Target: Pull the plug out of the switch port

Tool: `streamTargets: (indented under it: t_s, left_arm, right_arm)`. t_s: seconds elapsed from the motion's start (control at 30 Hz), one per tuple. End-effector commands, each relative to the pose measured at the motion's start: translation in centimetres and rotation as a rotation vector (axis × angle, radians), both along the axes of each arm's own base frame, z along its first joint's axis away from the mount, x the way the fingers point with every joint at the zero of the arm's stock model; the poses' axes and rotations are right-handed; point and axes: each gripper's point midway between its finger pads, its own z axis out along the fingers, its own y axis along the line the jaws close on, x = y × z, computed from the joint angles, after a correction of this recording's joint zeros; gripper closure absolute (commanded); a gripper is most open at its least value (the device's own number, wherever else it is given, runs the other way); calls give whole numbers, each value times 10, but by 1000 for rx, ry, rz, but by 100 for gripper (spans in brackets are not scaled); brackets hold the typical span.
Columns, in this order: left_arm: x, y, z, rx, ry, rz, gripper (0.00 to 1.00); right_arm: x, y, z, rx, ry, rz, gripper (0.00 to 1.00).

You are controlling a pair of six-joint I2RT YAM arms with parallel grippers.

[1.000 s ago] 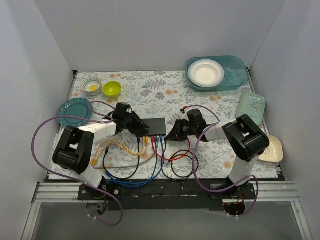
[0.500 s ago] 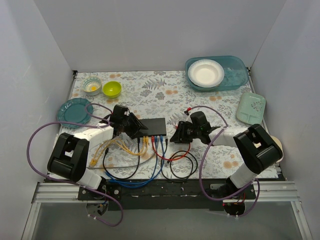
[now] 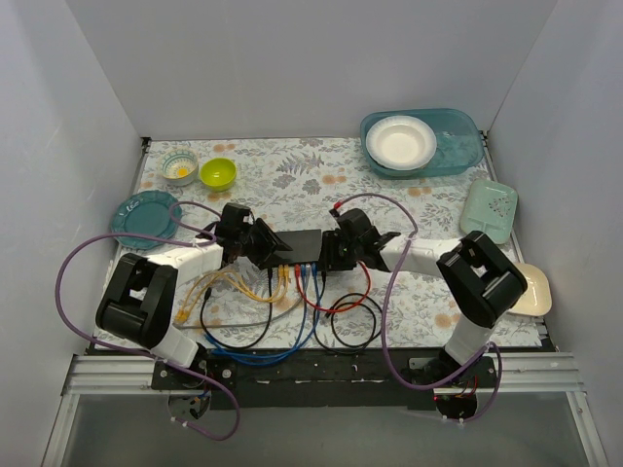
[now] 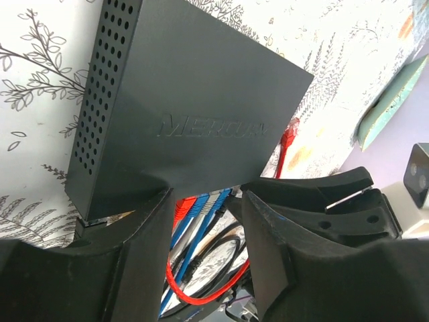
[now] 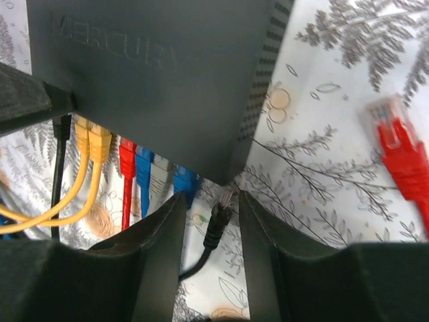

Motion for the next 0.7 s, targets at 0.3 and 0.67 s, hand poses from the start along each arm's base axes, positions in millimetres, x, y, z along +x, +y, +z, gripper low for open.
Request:
streamTargets:
  t_s: [0.3,0.67]
  left_arm:
    - [-7,0,-10,-4,37,-2,55]
    - [3,1,-5,11,21,15,55]
  right_arm:
    - [-56,-117,-70,-620,84,11,89]
    - [-94,-164,-62,-671,108,-25,96]
